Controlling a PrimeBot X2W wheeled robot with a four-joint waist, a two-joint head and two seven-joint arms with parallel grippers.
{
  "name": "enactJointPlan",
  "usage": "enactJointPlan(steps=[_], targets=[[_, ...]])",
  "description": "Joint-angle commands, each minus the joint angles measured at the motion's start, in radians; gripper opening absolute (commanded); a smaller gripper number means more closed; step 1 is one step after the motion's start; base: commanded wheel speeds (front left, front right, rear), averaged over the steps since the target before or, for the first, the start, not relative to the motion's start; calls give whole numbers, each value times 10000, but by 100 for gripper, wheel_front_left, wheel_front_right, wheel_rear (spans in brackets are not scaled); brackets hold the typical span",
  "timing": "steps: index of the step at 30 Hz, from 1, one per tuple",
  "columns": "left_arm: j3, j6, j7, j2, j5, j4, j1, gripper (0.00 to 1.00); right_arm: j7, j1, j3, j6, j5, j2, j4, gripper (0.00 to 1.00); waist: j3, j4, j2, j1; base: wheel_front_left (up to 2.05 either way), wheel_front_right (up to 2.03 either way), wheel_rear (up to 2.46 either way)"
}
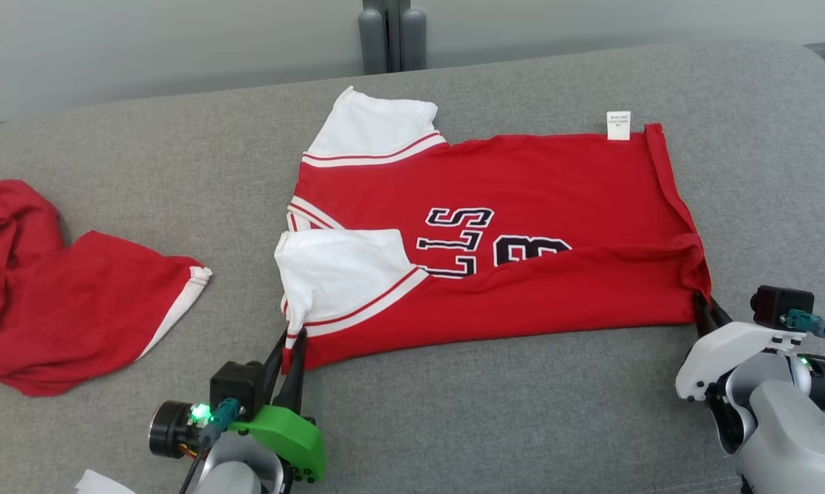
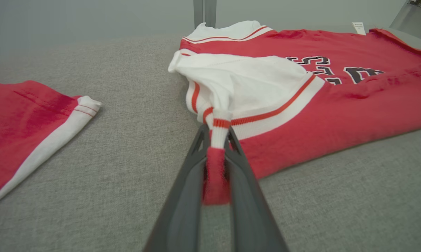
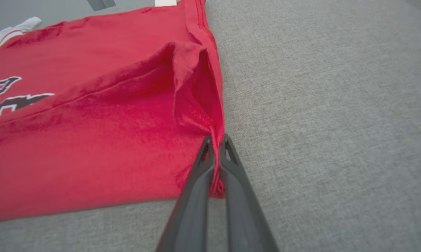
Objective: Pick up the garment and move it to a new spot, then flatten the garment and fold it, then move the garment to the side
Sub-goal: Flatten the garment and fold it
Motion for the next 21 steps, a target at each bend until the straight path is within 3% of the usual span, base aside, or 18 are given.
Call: enactJointPlan(steps=[1, 11, 16, 20, 21], targets=[[53, -19, -6, 89, -42, 47, 186, 0, 136, 292, 270, -17, 377, -154, -259, 0, -258, -34, 0, 0, 0, 0, 0], [47, -115, -6, 225, -97, -132, 948, 0, 1963, 2063, 1545, -17, 3118, -1446, -2732, 0, -995, -102, 0, 0, 0, 0, 0], [-12, -184, 153, 294, -257, -214, 1229, 0, 2770, 2871, 1746, -17, 3726, -1905, -3819, 0, -1032, -160, 0, 0, 0, 0, 0], [-218, -270, 380, 291, -274, -125, 1303, 0, 2949, 3243, 1655, -17, 3764, -1864, -4151, 0, -980, -181, 0, 0, 0, 0, 0], [-254, -268, 406, 281, -277, -111, 1296, 32, 2848, 3270, 1579, -17, 3652, -1879, -4192, 31, -963, -188, 0, 0, 0, 0, 0]])
